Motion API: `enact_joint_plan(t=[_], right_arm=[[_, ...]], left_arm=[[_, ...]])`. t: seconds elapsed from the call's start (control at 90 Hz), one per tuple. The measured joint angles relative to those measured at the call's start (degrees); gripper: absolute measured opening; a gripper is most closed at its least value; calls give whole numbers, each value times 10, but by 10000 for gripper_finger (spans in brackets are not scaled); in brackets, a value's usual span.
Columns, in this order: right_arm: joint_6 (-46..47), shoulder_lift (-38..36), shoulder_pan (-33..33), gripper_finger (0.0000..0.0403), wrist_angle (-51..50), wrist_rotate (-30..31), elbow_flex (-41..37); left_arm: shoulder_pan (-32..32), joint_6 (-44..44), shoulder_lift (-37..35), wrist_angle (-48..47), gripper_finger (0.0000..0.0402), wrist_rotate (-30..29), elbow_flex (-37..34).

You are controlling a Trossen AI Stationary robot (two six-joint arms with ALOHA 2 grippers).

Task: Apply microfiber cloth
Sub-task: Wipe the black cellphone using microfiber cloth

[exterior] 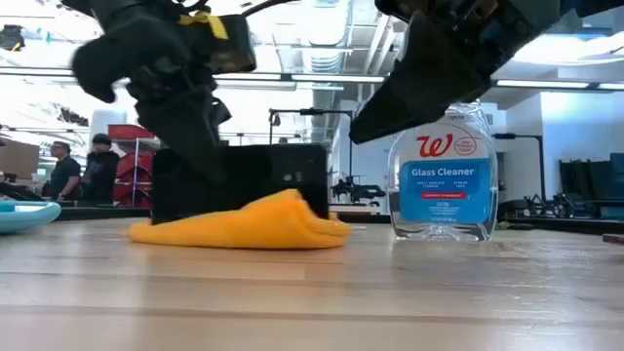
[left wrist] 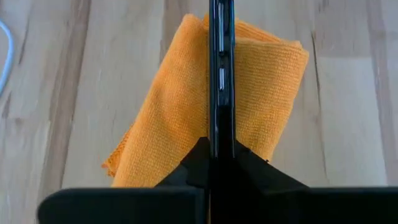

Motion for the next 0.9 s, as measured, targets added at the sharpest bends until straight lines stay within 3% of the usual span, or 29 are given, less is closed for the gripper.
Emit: enact_joint_plan(t=[0.278, 0.622, 0.9], right_arm=[[-19, 1, -10, 128, 27, 8, 0], [-16, 0, -14, 128, 39, 8, 0], [-15, 0, -14, 128, 38, 8, 0]], left_arm=[[0, -8, -16, -37, 13, -4, 16], [2, 6, 47, -14, 12, -16, 18], [1, 14, 13, -52, 12, -46, 52]])
